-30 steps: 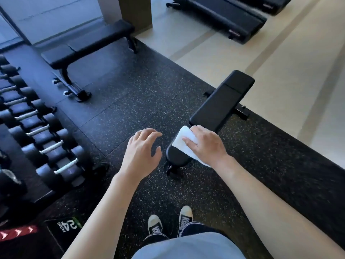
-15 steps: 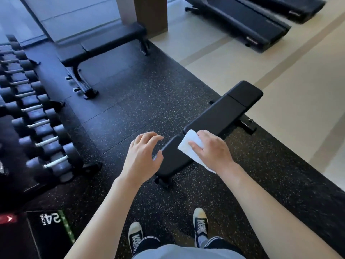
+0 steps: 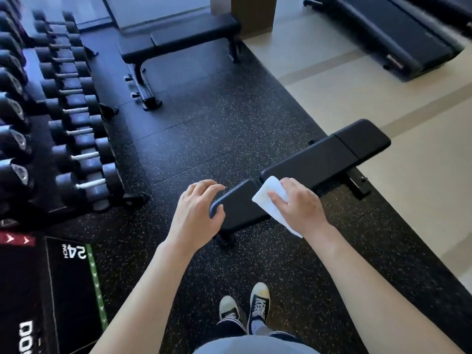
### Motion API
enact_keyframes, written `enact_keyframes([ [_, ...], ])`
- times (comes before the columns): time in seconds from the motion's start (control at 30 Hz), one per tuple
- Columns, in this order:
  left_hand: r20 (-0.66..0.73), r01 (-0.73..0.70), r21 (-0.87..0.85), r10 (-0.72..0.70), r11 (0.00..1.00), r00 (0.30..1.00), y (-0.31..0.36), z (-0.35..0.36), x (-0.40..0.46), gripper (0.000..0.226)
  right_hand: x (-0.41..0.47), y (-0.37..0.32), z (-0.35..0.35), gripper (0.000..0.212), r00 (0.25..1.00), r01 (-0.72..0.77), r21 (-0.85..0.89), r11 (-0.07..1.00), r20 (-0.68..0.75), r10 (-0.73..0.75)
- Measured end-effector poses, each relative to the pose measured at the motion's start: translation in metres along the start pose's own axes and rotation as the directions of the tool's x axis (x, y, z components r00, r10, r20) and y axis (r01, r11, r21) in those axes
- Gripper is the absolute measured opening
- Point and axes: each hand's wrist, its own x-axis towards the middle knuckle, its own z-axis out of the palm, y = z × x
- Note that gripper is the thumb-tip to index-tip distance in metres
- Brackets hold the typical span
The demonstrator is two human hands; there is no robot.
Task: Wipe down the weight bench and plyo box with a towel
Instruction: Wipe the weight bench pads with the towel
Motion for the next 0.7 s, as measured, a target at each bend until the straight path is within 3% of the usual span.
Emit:
enact_keyframes([
  [0.23, -0.025, 0.054, 0.0, -0.054, 0.999, 0.998, -0.031, 0.007, -0.004, 0.045, 0.005, -0.016, 0.003, 0.031, 0.998, 0.008, 0.007, 1.0, 0.07, -0.009],
  [0.43, -0.068, 0.111, -0.009, -0.112, 0.994, 0.991, -0.026, 0.008, -0.012, 0.043, 0.02, -0.007, -0.002, 0.031, 0.994, 0.064, 0.023, 0.998, 0.091, -0.066],
  [0.7, -0.133, 0.255, 0.006, -0.252, 0.967, 0.959, -0.001, 0.043, -0.004, 0.041, 0.061, 0.036, 0.007, 0.034, 0.957, 0.155, 0.134, 0.979, 0.226, -0.182],
])
